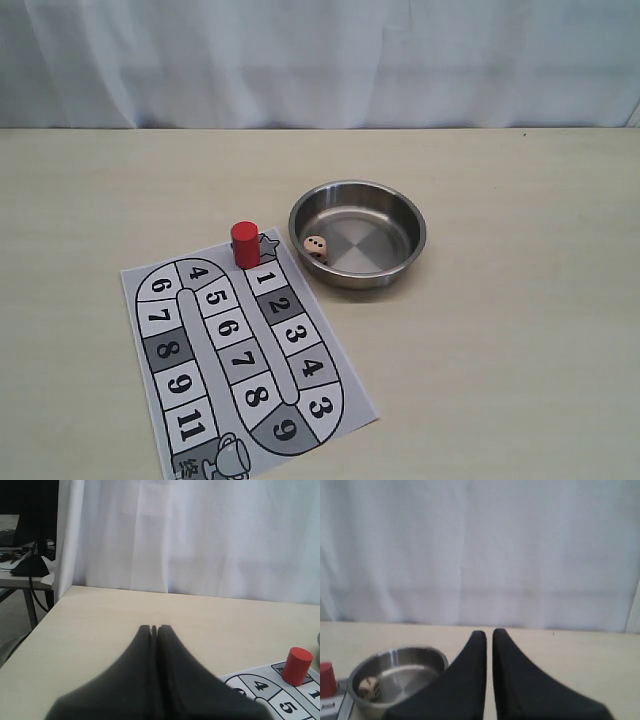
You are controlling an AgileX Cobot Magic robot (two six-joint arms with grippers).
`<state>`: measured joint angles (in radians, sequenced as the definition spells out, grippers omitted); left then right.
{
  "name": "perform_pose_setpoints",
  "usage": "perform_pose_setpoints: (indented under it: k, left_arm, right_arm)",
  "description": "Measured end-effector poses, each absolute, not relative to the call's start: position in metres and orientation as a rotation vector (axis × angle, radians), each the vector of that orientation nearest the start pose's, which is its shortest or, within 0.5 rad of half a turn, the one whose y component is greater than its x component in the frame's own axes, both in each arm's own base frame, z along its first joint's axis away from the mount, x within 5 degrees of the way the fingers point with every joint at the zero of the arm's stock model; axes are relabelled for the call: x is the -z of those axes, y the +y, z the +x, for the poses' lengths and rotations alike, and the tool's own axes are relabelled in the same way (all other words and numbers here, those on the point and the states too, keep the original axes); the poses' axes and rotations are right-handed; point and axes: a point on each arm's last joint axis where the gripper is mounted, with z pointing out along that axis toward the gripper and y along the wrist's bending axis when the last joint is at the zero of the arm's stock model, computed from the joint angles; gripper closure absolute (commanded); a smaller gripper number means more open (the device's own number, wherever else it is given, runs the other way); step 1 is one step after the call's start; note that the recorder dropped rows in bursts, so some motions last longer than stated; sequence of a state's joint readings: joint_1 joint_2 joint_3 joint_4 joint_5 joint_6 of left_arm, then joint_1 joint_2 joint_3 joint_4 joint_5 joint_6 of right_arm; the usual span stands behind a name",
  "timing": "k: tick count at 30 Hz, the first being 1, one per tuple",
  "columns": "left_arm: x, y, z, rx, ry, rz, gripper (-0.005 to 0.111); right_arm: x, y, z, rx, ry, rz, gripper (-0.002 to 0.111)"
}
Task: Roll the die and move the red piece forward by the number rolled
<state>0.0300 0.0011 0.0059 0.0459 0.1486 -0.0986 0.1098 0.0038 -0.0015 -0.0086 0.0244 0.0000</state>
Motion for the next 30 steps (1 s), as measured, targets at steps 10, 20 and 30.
perform_pose_setpoints:
  k: [10,20,30]
  left_arm:
    - [-0.198,0.002,0.057,0.012,1.637,-0.073,0.107]
    - [-0.198,0.002,0.057,0.012,1.637,-0.073,0.107]
    - [-0.198,0.002,0.057,0.012,1.637,-0.073,0.107]
  right_arm:
    - [-0.293,0.004,0.031,-0.187,1.385,-0.013,0.104]
    - [-0.377,0.004,0.013,-0.191,1.42,-0.027,0.104]
    - [-0.396,0.008,0.054,-0.169,1.556,-0.044,0.104]
